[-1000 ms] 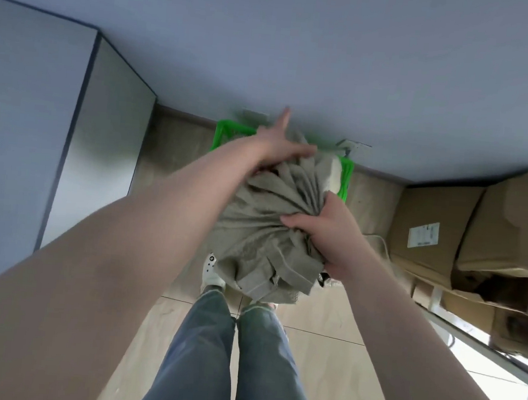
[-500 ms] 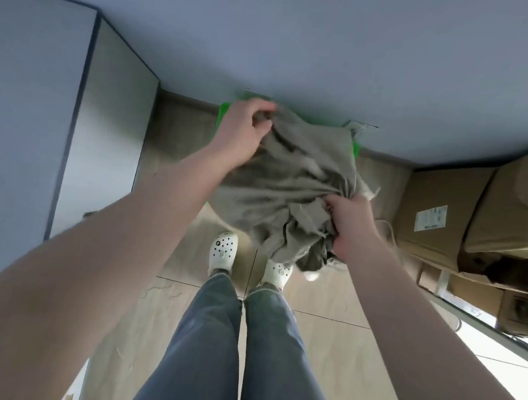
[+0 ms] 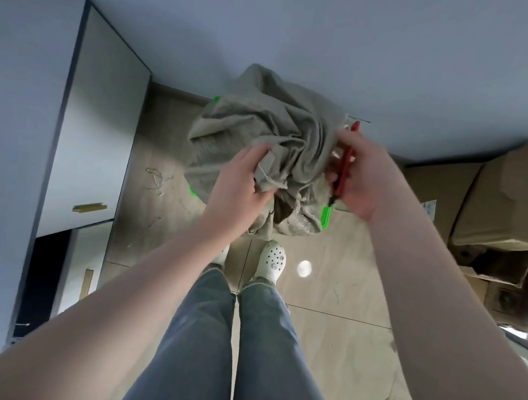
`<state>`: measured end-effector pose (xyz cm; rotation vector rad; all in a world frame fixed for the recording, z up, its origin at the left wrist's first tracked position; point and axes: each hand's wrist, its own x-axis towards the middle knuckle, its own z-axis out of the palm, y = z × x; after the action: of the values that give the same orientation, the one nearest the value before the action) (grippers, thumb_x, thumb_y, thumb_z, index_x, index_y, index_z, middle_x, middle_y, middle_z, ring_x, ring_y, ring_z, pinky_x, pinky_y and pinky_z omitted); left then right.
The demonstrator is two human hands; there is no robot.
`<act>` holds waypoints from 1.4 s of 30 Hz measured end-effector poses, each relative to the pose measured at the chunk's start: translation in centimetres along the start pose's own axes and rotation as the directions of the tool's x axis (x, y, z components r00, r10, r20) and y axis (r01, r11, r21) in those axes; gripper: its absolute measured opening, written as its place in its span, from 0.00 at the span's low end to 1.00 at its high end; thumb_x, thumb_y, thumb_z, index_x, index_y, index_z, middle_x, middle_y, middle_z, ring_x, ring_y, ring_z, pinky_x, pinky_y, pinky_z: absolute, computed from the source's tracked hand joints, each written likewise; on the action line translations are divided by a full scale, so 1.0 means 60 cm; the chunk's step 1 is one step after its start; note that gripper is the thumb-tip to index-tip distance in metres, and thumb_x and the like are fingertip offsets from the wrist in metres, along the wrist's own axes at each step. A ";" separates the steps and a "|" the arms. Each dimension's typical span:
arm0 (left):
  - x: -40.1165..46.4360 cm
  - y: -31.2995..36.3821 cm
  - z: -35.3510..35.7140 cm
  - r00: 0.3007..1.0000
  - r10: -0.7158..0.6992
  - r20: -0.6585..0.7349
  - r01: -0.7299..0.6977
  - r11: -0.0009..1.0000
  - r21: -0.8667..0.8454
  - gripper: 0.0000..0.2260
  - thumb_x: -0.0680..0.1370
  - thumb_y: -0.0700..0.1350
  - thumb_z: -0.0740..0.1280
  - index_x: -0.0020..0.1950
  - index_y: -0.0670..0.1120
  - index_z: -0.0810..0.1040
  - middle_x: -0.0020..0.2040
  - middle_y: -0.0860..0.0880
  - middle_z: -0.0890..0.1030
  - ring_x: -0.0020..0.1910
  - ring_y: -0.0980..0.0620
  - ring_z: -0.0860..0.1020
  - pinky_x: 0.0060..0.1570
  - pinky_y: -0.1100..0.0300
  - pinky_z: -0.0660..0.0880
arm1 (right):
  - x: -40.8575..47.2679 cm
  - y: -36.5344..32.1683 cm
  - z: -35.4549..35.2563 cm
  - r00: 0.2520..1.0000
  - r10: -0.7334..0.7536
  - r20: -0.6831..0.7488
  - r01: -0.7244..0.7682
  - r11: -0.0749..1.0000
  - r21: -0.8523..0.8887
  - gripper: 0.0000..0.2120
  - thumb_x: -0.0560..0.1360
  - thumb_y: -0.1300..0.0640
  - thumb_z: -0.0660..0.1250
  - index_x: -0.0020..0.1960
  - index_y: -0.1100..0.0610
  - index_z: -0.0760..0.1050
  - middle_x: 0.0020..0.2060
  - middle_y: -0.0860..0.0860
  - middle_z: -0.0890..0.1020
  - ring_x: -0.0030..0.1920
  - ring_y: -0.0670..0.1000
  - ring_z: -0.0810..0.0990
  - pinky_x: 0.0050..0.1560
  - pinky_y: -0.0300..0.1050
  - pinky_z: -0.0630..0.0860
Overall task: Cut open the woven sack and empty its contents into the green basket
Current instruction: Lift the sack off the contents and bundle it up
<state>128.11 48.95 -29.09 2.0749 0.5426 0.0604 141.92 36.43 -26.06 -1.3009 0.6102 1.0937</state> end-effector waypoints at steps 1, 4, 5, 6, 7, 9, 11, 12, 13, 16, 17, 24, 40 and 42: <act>0.006 -0.005 -0.004 1.000 0.002 -0.003 -0.002 1.000 -0.009 0.18 0.72 0.42 0.73 0.61 0.47 0.76 0.54 0.55 0.80 0.54 0.59 0.77 0.58 0.66 0.72 | 0.001 -0.007 -0.013 0.996 -0.035 -0.082 0.029 0.996 -0.079 0.05 0.76 0.58 0.65 0.52 0.56 0.75 0.35 0.53 0.77 0.27 0.47 0.73 0.22 0.36 0.66; 0.018 -0.011 -0.013 0.989 -0.137 -0.053 0.134 0.989 -0.067 0.14 0.72 0.42 0.73 0.57 0.45 0.77 0.48 0.58 0.79 0.47 0.61 0.78 0.51 0.76 0.71 | 0.000 -0.008 -0.052 0.907 -0.308 -0.287 0.159 0.882 -0.443 0.06 0.72 0.64 0.66 0.42 0.54 0.76 0.32 0.53 0.75 0.24 0.45 0.69 0.23 0.37 0.63; 0.021 -0.016 -0.015 0.970 -0.230 -0.082 0.220 0.968 -0.117 0.15 0.72 0.43 0.73 0.57 0.45 0.77 0.48 0.58 0.79 0.48 0.61 0.78 0.51 0.75 0.70 | -0.004 -0.005 -0.063 0.857 -0.384 -0.343 0.170 0.840 -0.515 0.04 0.70 0.62 0.66 0.41 0.53 0.75 0.32 0.53 0.76 0.26 0.47 0.71 0.25 0.39 0.65; 0.025 -0.021 -0.019 0.937 -0.332 -0.112 0.303 0.928 -0.215 0.16 0.70 0.44 0.74 0.57 0.46 0.77 0.49 0.57 0.81 0.51 0.59 0.79 0.54 0.70 0.73 | -0.007 0.001 -0.070 0.847 -0.366 -0.386 0.137 0.852 -0.505 0.05 0.68 0.57 0.66 0.44 0.54 0.76 0.35 0.54 0.78 0.31 0.50 0.74 0.28 0.41 0.68; 0.025 -0.020 -0.024 0.899 -0.424 -0.114 0.363 0.864 -0.350 0.18 0.68 0.45 0.75 0.57 0.48 0.78 0.52 0.55 0.82 0.54 0.55 0.80 0.58 0.61 0.75 | -0.011 0.011 -0.069 0.885 -0.250 -0.393 0.065 0.902 -0.427 0.15 0.67 0.51 0.67 0.51 0.56 0.76 0.40 0.56 0.80 0.37 0.53 0.78 0.33 0.43 0.74; 0.018 -0.008 -0.024 0.851 -0.521 -0.068 0.412 0.742 -0.529 0.18 0.66 0.46 0.74 0.54 0.53 0.77 0.54 0.52 0.83 0.56 0.50 0.81 0.59 0.49 0.77 | -0.024 0.041 -0.048 0.975 0.079 -0.207 -0.139 0.945 -0.296 0.36 0.63 0.35 0.72 0.63 0.56 0.72 0.52 0.59 0.81 0.50 0.60 0.82 0.45 0.57 0.82; 0.000 0.017 -0.008 0.887 -0.461 0.038 0.426 0.782 -0.456 0.18 0.67 0.45 0.74 0.56 0.53 0.76 0.53 0.49 0.83 0.53 0.46 0.81 0.51 0.52 0.78 | -0.029 0.066 -0.006 0.979 0.205 0.013 -0.193 0.939 -0.284 0.44 0.57 0.29 0.74 0.65 0.54 0.73 0.56 0.57 0.82 0.54 0.60 0.82 0.49 0.62 0.80; -0.013 0.031 0.002 0.908 -0.389 0.153 0.417 0.825 -0.381 0.21 0.68 0.45 0.73 0.59 0.51 0.74 0.53 0.48 0.82 0.51 0.46 0.81 0.47 0.55 0.77 | -0.027 0.071 0.011 0.981 0.191 0.025 -0.178 0.948 -0.263 0.44 0.56 0.30 0.75 0.64 0.54 0.75 0.55 0.55 0.83 0.53 0.58 0.83 0.48 0.59 0.80; -0.027 0.047 0.004 0.907 -0.306 0.290 0.395 0.857 -0.331 0.24 0.68 0.45 0.73 0.63 0.50 0.71 0.55 0.47 0.80 0.52 0.48 0.81 0.47 0.58 0.77 | -0.028 0.067 0.024 0.989 0.150 -0.006 -0.146 0.953 -0.264 0.40 0.57 0.32 0.77 0.62 0.53 0.77 0.54 0.54 0.84 0.52 0.57 0.83 0.48 0.56 0.81; -0.042 0.045 -0.024 0.715 -0.109 0.690 0.441 0.836 -0.326 0.33 0.71 0.44 0.71 0.73 0.49 0.62 0.63 0.48 0.77 0.62 0.53 0.77 0.61 0.56 0.74 | -0.025 0.050 0.019 0.999 -0.013 -0.045 -0.002 0.948 -0.318 0.16 0.71 0.53 0.74 0.58 0.55 0.78 0.47 0.53 0.85 0.46 0.55 0.84 0.45 0.51 0.82; -0.038 0.040 -0.045 0.650 -0.041 0.759 0.477 0.799 -0.366 0.31 0.73 0.41 0.69 0.75 0.47 0.62 0.65 0.47 0.77 0.64 0.52 0.76 0.63 0.53 0.74 | -0.028 0.046 0.010 0.997 -0.070 -0.042 0.048 0.922 -0.384 0.16 0.72 0.59 0.73 0.59 0.56 0.78 0.48 0.54 0.85 0.45 0.55 0.84 0.42 0.50 0.82; 0.051 0.007 -0.114 0.955 -0.262 0.138 0.291 0.742 -0.604 0.19 0.73 0.34 0.63 0.64 0.40 0.75 0.60 0.42 0.80 0.60 0.45 0.78 0.64 0.49 0.74 | -0.084 -0.009 -0.019 0.790 -0.611 0.052 0.584 0.723 -0.368 0.17 0.71 0.63 0.72 0.58 0.56 0.76 0.53 0.54 0.85 0.55 0.56 0.83 0.56 0.53 0.80; 0.219 0.089 -0.024 0.961 -0.067 -0.270 0.079 0.996 0.033 0.27 0.82 0.51 0.56 0.78 0.42 0.55 0.79 0.39 0.50 0.79 0.40 0.48 0.74 0.43 0.45 | -0.089 0.080 -0.042 0.824 -0.452 0.341 0.496 0.285 -0.820 0.32 0.69 0.70 0.68 0.69 0.49 0.69 0.58 0.41 0.78 0.58 0.41 0.77 0.58 0.35 0.73; 0.187 0.068 0.002 0.910 -0.298 0.287 0.216 0.934 0.286 0.25 0.82 0.48 0.58 0.77 0.39 0.59 0.78 0.38 0.58 0.76 0.41 0.59 0.71 0.51 0.56 | -0.098 0.096 -0.046 0.813 -0.471 0.343 0.520 0.319 -0.793 0.31 0.68 0.72 0.67 0.66 0.50 0.71 0.54 0.37 0.79 0.55 0.35 0.77 0.55 0.30 0.72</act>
<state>139.67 51.52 -27.72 2.1730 0.6388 -0.5255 135.00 31.58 -24.14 -2.1432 -0.5353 0.8781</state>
